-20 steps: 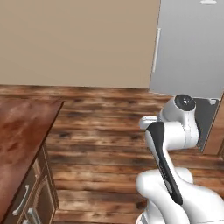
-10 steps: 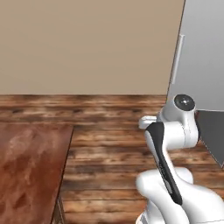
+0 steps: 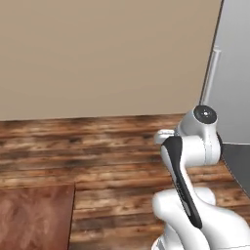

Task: Take a sugar cube from the saucer and place it inside the coffee. Then, grab milk from the fridge and place it next to the coffee on the counter to sweeten the coffee.

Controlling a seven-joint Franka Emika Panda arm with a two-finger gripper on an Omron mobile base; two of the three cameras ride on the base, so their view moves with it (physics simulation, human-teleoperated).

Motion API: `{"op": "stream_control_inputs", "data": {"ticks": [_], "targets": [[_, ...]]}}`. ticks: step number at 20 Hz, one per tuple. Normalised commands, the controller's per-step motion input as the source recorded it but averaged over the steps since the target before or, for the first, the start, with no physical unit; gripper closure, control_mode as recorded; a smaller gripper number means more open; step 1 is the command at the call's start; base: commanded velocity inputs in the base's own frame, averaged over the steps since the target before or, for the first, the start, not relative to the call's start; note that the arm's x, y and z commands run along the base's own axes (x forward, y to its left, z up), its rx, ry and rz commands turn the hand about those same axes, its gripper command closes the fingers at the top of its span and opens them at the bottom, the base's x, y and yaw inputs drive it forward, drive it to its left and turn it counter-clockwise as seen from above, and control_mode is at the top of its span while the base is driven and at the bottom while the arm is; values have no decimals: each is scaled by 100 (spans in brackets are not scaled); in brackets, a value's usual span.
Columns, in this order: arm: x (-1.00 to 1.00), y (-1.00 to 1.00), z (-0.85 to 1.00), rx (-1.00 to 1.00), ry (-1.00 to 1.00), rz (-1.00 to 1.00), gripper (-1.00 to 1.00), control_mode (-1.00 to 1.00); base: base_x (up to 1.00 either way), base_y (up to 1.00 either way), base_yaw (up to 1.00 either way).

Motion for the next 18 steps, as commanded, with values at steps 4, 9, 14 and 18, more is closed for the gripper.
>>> {"op": "stream_control_inputs", "data": {"ticks": [4,9,14,18], "targets": [[0,0,0,0,0,0,-100,100,100,16,-21],[0,0,0,0,0,0,-100,100,100,41,-19],[0,0,0,0,0,0,-100,100,100,52,-18],[0,0,0,0,0,0,-100,100,100,43,-22]]}}
